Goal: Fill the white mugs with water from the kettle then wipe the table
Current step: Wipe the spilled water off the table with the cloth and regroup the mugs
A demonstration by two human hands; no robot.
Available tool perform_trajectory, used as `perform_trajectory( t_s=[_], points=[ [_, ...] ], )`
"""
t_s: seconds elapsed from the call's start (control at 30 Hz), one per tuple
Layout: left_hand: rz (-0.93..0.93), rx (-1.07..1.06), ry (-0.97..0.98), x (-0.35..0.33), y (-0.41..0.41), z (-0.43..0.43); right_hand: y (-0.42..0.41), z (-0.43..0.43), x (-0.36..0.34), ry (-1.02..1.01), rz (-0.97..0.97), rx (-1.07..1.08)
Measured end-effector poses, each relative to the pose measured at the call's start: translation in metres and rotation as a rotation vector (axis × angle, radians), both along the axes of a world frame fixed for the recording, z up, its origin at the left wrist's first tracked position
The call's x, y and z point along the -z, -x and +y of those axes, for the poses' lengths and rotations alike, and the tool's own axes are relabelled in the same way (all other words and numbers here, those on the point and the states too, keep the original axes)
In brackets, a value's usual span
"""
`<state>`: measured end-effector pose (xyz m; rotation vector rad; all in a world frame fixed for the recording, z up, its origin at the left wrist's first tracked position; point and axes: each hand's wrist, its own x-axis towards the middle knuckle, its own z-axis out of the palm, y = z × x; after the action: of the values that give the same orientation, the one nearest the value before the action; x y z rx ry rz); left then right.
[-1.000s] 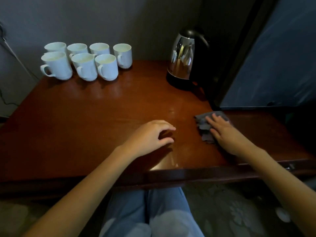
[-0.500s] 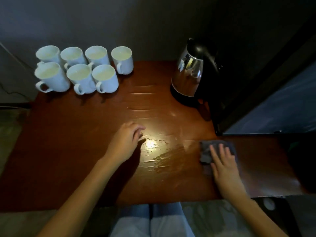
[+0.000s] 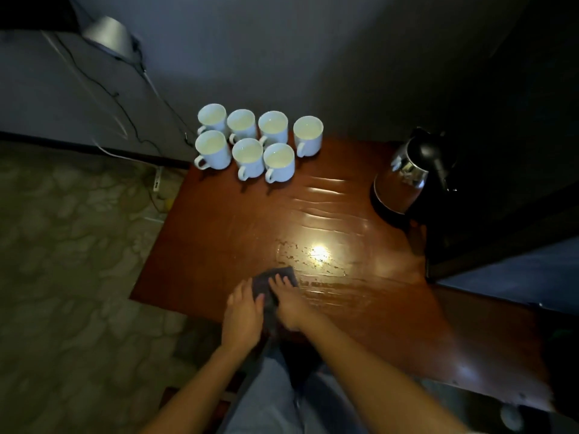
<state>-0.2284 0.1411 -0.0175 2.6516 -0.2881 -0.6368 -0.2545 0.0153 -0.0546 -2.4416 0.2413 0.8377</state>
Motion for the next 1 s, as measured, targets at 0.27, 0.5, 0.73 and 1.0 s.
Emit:
perform_trajectory(
  t_s=[0.27,0.5,0.73,1.0],
  points=[
    [0.115,0.165,-0.102,-0.003,0.025,-0.013,0.106,-0.11,0.002,0.339,0.056,0.606],
    [0.072,0.12,-0.041,-0.017,-0.008,-0.002,-0.001,-0.094,-0.003,0.301,0.129,0.539],
    [-0.052,-0.006,-0.075,-0.016,-0.063,0.05,-0.132,0.033,-0.023,-0.238,-0.017,0.091],
    [-0.02,0.602,-0.259,0.016,-0.099,-0.018,-0.069,-0.063,-0.043,-0.021,-0.289,0.541]
  ],
)
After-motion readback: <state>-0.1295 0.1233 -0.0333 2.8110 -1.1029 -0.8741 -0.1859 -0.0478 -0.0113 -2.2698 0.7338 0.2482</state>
